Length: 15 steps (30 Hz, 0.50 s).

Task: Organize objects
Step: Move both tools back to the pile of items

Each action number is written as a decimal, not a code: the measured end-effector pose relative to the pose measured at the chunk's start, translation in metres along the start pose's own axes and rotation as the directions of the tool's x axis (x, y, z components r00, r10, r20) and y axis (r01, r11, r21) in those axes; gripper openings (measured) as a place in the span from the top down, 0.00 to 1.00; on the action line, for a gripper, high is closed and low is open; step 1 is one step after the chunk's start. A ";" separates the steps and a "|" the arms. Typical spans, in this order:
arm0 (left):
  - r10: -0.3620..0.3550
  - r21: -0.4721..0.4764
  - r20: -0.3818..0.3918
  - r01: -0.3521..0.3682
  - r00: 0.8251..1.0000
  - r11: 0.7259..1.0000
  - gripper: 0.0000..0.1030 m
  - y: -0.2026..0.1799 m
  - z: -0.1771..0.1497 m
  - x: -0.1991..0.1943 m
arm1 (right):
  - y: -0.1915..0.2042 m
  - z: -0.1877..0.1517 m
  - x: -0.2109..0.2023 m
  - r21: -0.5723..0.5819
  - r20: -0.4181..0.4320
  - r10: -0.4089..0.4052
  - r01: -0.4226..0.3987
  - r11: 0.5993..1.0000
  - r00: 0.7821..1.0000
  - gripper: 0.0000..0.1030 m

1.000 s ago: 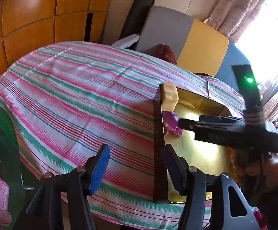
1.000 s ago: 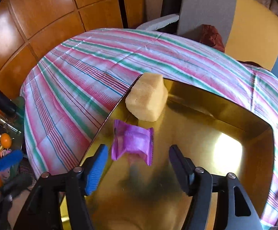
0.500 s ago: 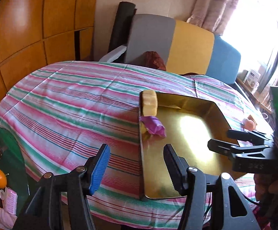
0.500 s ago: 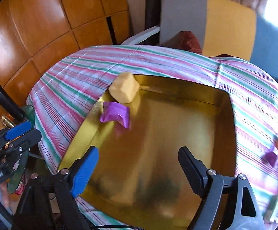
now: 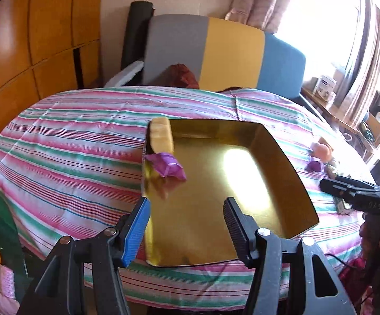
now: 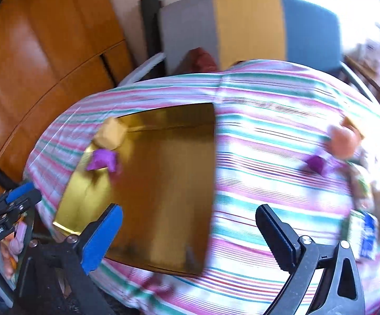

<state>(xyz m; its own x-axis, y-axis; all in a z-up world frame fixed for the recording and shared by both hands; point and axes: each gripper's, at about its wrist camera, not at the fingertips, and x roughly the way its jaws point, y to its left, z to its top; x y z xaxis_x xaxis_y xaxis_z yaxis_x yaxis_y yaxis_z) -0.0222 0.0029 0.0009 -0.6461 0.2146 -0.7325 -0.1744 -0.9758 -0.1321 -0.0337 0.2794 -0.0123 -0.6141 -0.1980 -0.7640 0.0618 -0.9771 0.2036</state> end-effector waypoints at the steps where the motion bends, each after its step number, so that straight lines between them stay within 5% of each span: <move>1: -0.007 0.003 -0.005 0.007 1.000 1.000 0.43 -0.003 0.000 0.001 | -0.013 -0.002 -0.005 0.023 0.006 -0.018 0.018 1.000 1.000 0.00; 8: -0.110 0.055 -0.056 0.113 0.992 0.992 0.43 -0.034 0.003 0.009 | -0.107 -0.014 -0.052 0.215 0.053 -0.176 0.161 0.963 0.983 0.00; 15: -0.269 0.197 -0.080 0.280 0.960 0.940 0.43 -0.107 0.017 0.008 | -0.202 -0.036 -0.113 0.489 0.116 -0.323 0.229 0.842 0.939 0.00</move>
<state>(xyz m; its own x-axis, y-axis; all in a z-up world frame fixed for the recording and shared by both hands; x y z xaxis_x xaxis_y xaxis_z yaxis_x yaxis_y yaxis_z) -0.0215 0.1100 0.0205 -0.5138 0.4653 -0.7208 -0.4908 -0.8485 -0.1979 0.0513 0.4966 0.0108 -0.6884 0.1386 -0.7120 -0.4735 -0.8294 0.2964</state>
